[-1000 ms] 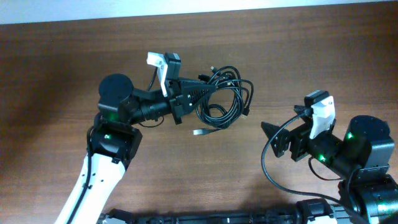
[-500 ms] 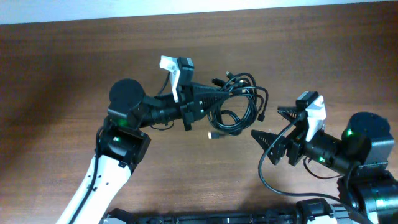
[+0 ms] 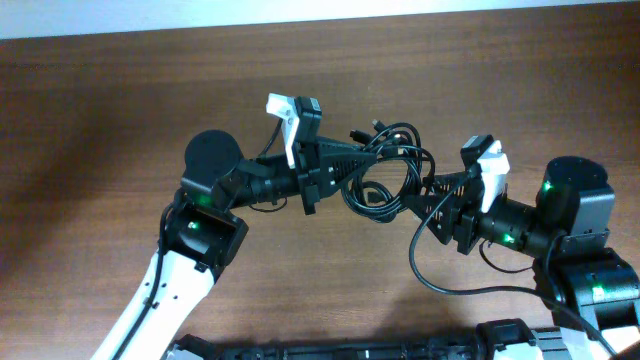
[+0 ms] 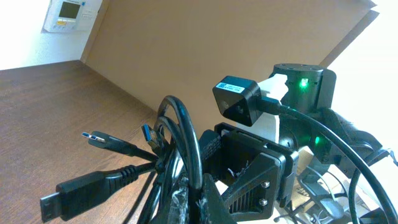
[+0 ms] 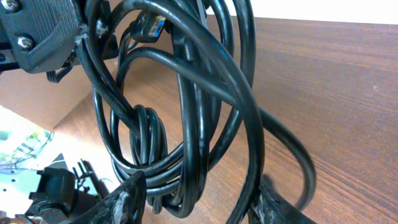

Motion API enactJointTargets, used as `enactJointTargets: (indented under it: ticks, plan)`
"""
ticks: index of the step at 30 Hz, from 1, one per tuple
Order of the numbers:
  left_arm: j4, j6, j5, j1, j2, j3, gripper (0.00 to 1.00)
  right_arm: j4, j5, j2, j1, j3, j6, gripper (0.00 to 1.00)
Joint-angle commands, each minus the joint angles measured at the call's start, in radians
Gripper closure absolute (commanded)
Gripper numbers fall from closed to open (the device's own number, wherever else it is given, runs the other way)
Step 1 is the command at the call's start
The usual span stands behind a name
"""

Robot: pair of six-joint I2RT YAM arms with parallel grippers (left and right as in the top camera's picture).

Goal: Untangle cables

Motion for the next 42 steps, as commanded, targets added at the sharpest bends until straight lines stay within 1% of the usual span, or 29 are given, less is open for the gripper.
enactJointTargets:
  ticks: [1,2,3,4,5,7,11,15,21,28,32,33,34,36,37,38,40,41,42]
  plan:
    - [0.01,-0.009,-0.008,-0.004,-0.02,0.017,1.0,0.01,-0.024,0.0,-0.005,0.015,-0.008,0.51]
    - [0.01,-0.009,-0.009,-0.004,-0.02,0.017,1.0,0.01,-0.014,0.0,-0.005,0.015,-0.008,0.45]
    - [0.01,-0.009,-0.014,-0.004,-0.02,0.017,1.0,0.01,0.002,0.0,-0.005,0.015,-0.008,0.33]
    - [0.01,-0.009,-0.019,-0.004,-0.02,0.017,1.0,0.007,0.035,0.0,-0.005,0.015,-0.008,0.3]
    - [0.01,-0.009,-0.028,-0.004,-0.02,0.017,1.0,0.003,0.058,0.0,-0.005,0.015,-0.007,0.25]
    - [0.01,-0.009,-0.041,-0.004,-0.02,0.017,1.0,-0.004,0.1,0.0,-0.005,0.015,0.005,0.21]
    - [-0.006,-0.009,-0.083,-0.004,-0.02,0.017,1.0,-0.004,0.112,0.0,-0.005,0.015,0.026,0.2]
    - [-0.05,-0.01,-0.151,-0.004,-0.02,0.017,1.0,-0.004,0.055,-0.006,-0.005,0.015,0.026,0.22]
    - [-0.047,-0.021,-0.149,-0.007,-0.02,0.017,1.0,0.011,-0.019,-0.008,-0.005,0.015,0.021,0.23]
    - [-0.047,-0.021,-0.149,-0.082,-0.02,0.017,1.0,0.046,0.018,-0.006,-0.005,0.015,0.014,0.23]
    - [-0.047,-0.031,-0.141,-0.092,-0.02,0.017,1.0,0.046,0.055,-0.006,-0.005,0.015,0.014,0.23]
    - [-0.047,-0.045,-0.141,-0.092,-0.02,0.017,1.0,0.045,0.065,-0.006,-0.005,0.015,0.014,0.25]
    - [-0.046,-0.047,-0.137,-0.092,-0.02,0.017,1.0,0.045,0.066,-0.006,-0.005,0.015,0.014,0.31]
    - [-0.046,-0.047,-0.138,-0.092,-0.02,0.017,1.0,0.045,0.064,-0.006,-0.005,0.015,0.014,0.5]
    - [-0.045,-0.047,-0.138,-0.092,-0.02,0.017,1.0,0.043,0.064,-0.006,-0.005,0.015,0.014,0.61]
    - [-0.042,-0.047,-0.138,-0.092,-0.02,0.017,1.0,0.04,0.064,-0.006,-0.005,0.015,0.014,0.67]
    - [-0.033,-0.061,-0.137,-0.092,-0.02,0.017,1.0,0.027,0.065,-0.006,-0.005,0.015,0.014,0.83]
    - [-0.02,-0.085,-0.135,-0.092,-0.02,0.017,1.0,0.023,0.064,-0.006,-0.005,0.015,0.014,0.93]
    - [-0.013,-0.089,-0.132,-0.092,-0.02,0.017,1.0,0.022,0.064,-0.006,-0.005,0.015,0.014,0.96]
